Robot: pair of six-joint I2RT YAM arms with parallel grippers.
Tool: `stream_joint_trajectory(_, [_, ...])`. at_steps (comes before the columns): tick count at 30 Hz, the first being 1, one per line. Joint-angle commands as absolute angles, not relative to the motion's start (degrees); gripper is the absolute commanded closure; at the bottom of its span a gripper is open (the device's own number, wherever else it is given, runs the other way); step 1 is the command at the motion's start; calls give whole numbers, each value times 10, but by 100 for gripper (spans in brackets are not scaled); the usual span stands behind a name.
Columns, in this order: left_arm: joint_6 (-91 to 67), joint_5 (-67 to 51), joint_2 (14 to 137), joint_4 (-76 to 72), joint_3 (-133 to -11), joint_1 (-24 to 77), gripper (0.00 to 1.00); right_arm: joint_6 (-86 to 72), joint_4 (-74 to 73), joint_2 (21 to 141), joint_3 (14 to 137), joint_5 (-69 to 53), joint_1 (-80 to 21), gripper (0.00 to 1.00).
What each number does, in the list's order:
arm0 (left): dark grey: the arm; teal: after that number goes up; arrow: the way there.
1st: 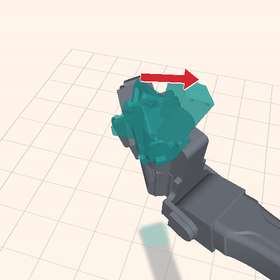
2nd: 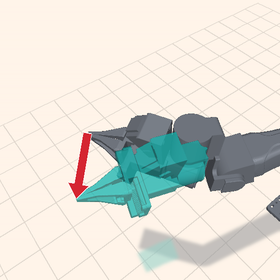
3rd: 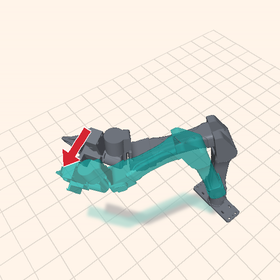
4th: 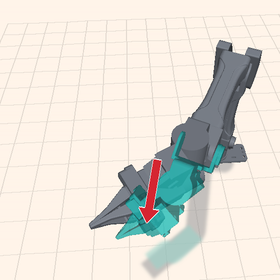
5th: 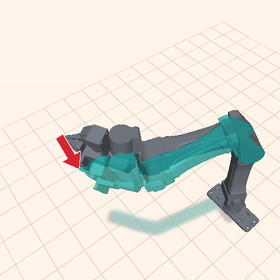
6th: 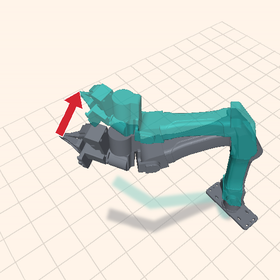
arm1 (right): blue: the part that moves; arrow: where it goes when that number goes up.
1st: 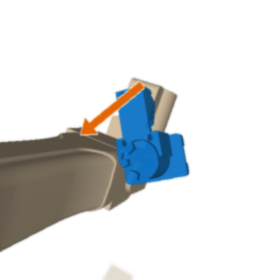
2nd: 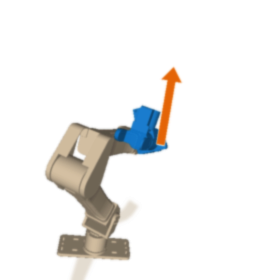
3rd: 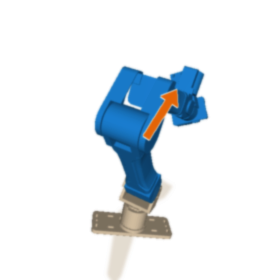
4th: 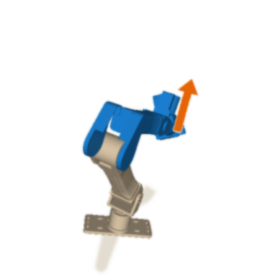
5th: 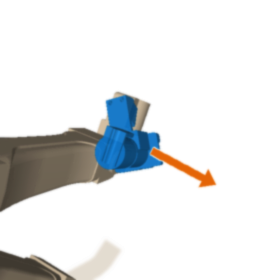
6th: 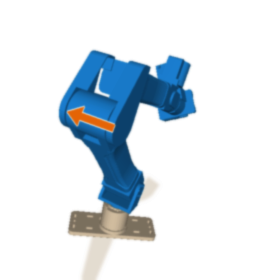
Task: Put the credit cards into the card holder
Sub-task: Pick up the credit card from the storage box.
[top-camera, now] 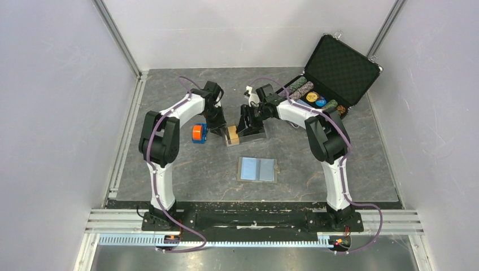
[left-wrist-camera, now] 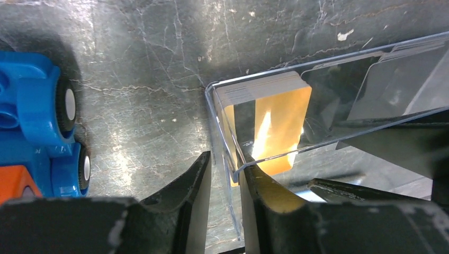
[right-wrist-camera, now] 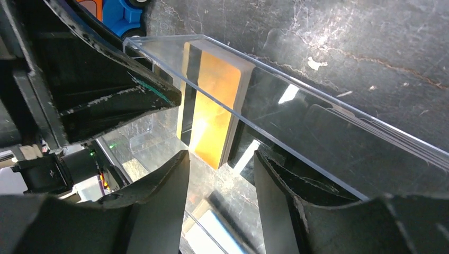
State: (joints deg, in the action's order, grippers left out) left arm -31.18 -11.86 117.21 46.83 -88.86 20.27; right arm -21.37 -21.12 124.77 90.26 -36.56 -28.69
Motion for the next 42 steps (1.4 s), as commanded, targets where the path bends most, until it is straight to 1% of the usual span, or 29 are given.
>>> stream_joint_trajectory(1, [-273,-119,1170,479,-900,217,70,-204,-209,1259,931,-360,-296,51])
stream_joint_trajectory(5, [-274,-120,1172,479,-890,234,77,-191,-218,1264,927,-347,-305,54])
stream_joint_trajectory(11, [-286,-123,1153,468,-868,251,84,-152,-261,1266,932,-283,-318,57])
stream_joint_trajectory(14, [-289,-128,1143,464,-860,253,85,-137,-272,1267,931,-271,-323,59])
stream_joint_trajectory(19, [-294,-146,1129,452,-852,256,84,-133,-272,1270,919,-276,-328,75])
stream_joint_trajectory(22, [-296,-151,1124,451,-853,257,80,-136,-271,1268,919,-278,-327,91])
stream_joint_trajectory(24, [-295,-152,1122,451,-853,256,80,-135,-275,1267,926,-276,-327,99])
stream_joint_trajectory(32, [-295,-148,1114,451,-846,256,77,-122,-301,1243,944,-266,-327,100])
stream_joint_trajectory(34, [-294,-147,1113,452,-845,256,76,-117,-306,1238,943,-263,-326,96])
stream_joint_trajectory(38, [-293,-149,1113,451,-846,256,76,-111,-313,1234,939,-252,-327,82])
stream_joint_trajectory(40, [-293,-152,1114,451,-847,256,76,-107,-316,1235,939,-251,-327,80])
stream_joint_trajectory(42, [-292,-153,1115,451,-848,256,76,-105,-317,1237,938,-252,-327,84])
